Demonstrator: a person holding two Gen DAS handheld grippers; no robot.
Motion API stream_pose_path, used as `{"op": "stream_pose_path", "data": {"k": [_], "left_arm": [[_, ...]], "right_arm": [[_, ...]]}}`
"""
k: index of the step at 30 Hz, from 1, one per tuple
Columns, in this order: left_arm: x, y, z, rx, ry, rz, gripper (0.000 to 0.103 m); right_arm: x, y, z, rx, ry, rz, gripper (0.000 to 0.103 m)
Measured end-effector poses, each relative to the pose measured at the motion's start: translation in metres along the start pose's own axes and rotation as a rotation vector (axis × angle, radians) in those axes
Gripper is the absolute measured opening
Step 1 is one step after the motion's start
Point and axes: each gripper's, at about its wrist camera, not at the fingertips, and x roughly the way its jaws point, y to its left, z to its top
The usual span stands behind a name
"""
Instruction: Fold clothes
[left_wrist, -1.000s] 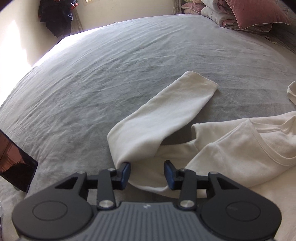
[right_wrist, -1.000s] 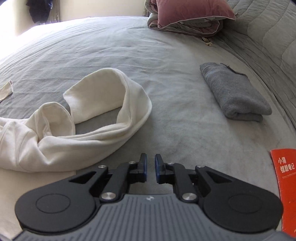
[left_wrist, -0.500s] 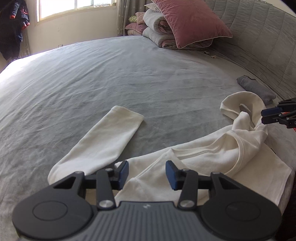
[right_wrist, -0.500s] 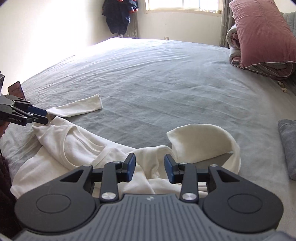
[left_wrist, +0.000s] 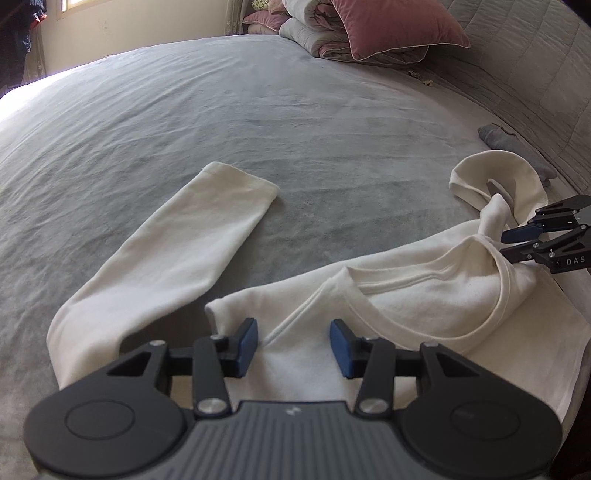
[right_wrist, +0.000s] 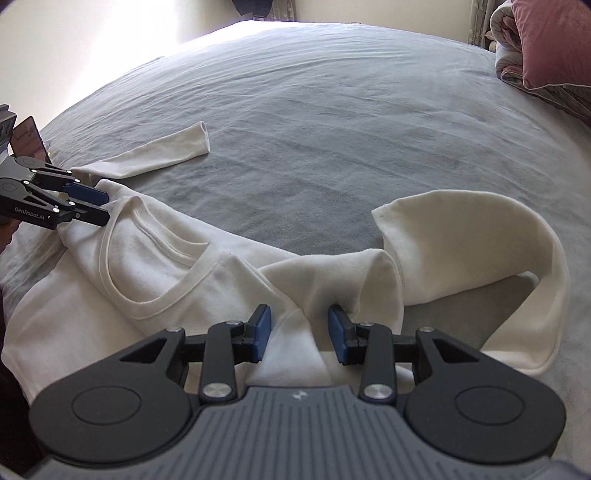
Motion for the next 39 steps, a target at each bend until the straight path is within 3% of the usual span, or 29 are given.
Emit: {"op": "stream_pose_path", "data": {"k": [5,11,19,25,33,39], "left_arm": [[-0.001,0.000,-0.004,0.001,0.006,0.002,0.036],[-0.010,-0.002,-0.009,-0.017,-0.020,0.005,0.003],[-0.040,-0.015,-0.006,-0.017,-0.179,0.062,0.002],[-0.051,-0.026,0.013,0.015,-0.327,0.191,0.002],[-0.036,-0.020,0.059,-0.049,-0.466,0.341,0.002],[-0.010,-0.014,0.099,-0.031,-0.526,0.445,0.002]], "right_arm": [[0.004,0.003,-0.004,-0.014,0.004,0.001,0.040],[-0.001,0.013,-0.007,-0.042,-0.010,-0.019,0.017],[-0.033,0.032,-0.009,-0.064,-0.171,-0.114,0.010],[-0.041,0.041,0.006,-0.099,-0.304,-0.238,0.009],[-0.021,0.027,0.048,-0.098,-0.423,-0.372,0.006],[-0.004,0.013,0.081,-0.090,-0.503,-0.459,0.006]]}}
